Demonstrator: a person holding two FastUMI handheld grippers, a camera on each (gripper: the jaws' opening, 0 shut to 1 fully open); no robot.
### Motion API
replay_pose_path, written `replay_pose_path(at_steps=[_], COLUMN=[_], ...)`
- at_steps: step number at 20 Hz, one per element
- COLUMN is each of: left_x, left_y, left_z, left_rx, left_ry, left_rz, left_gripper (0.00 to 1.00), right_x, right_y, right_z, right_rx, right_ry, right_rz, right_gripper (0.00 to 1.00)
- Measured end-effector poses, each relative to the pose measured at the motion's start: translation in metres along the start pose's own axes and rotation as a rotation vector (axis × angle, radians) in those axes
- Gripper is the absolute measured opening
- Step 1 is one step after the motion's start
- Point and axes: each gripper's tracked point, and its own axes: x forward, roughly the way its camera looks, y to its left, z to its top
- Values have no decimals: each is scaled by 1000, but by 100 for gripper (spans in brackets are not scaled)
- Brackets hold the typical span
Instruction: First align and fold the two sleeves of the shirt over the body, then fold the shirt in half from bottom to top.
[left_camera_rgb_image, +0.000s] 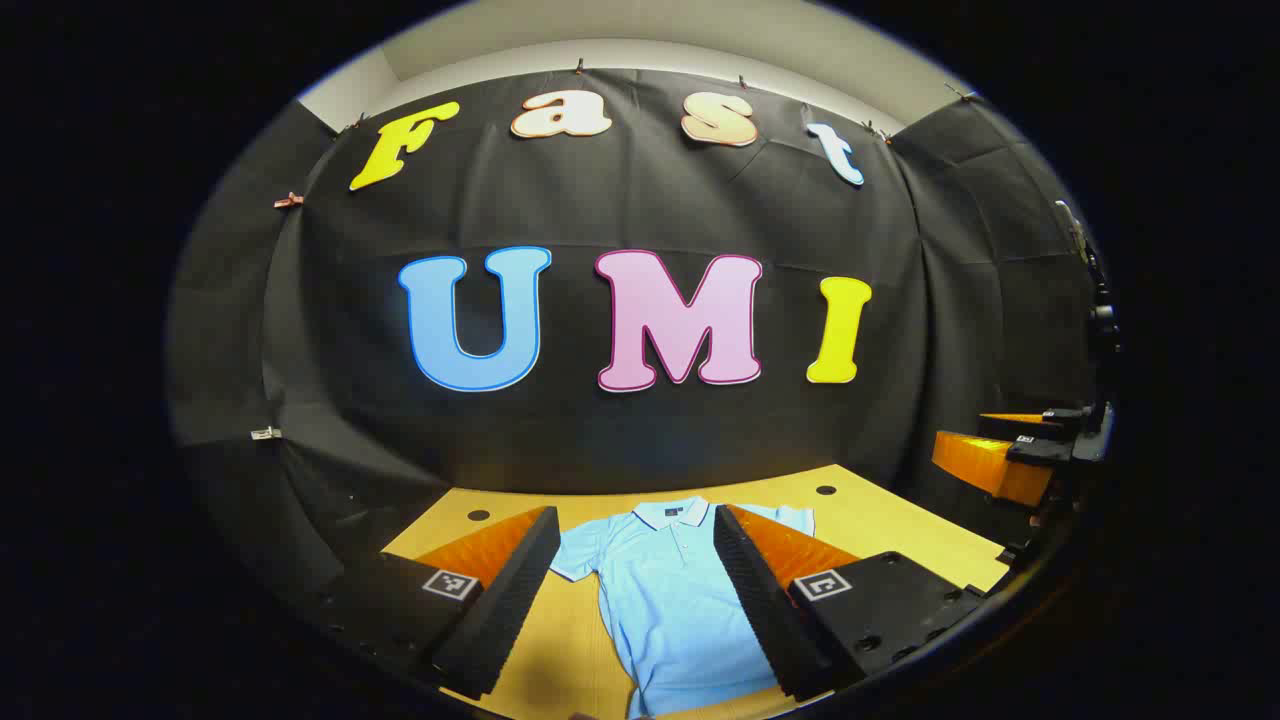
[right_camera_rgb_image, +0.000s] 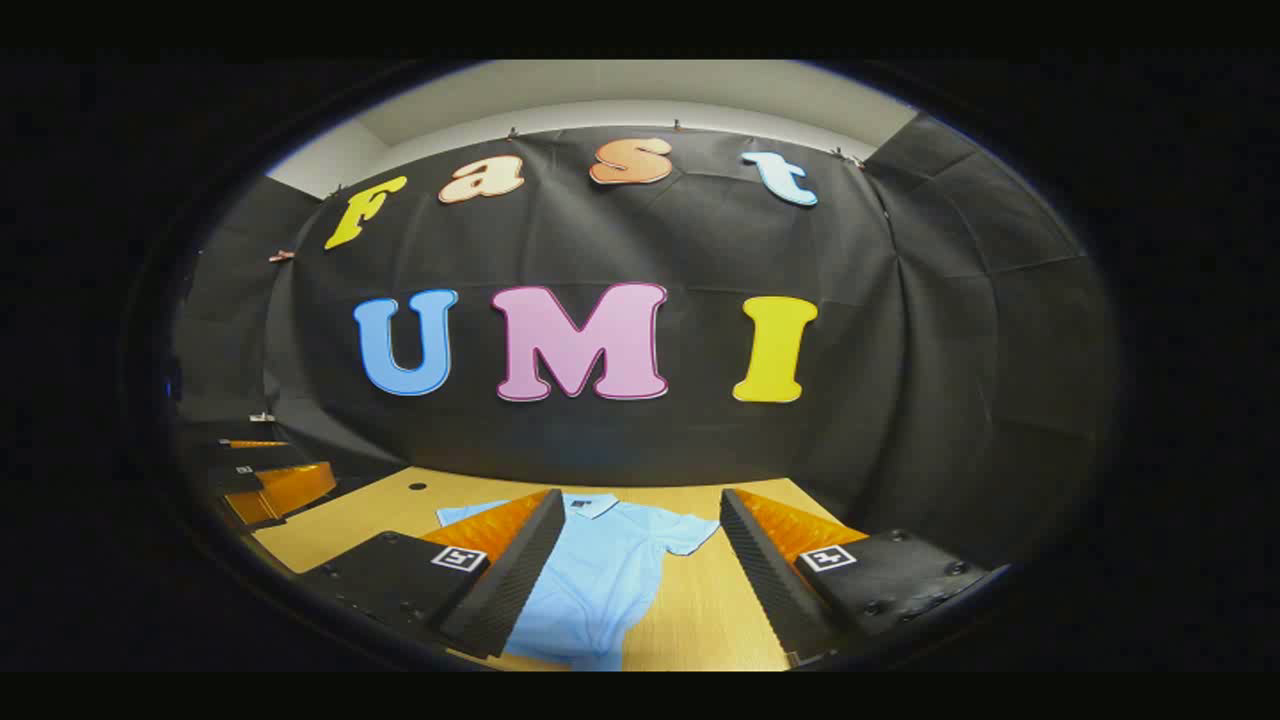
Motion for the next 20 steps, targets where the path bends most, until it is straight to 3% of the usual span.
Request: replay_pose_path(at_steps=[15, 20], left_x=[9, 13], left_y=[7, 13], left_z=[-10, -7], left_rx=[-25, -2], left_ry=[25, 24], left_rz=[27, 40], left_gripper=[98, 98], right_x=[3, 22], right_y=[-5, -21], right_z=[-7, -24], right_rx=[0, 8], right_ry=[22, 87], right_rz=[1, -29], right_gripper=[97, 97])
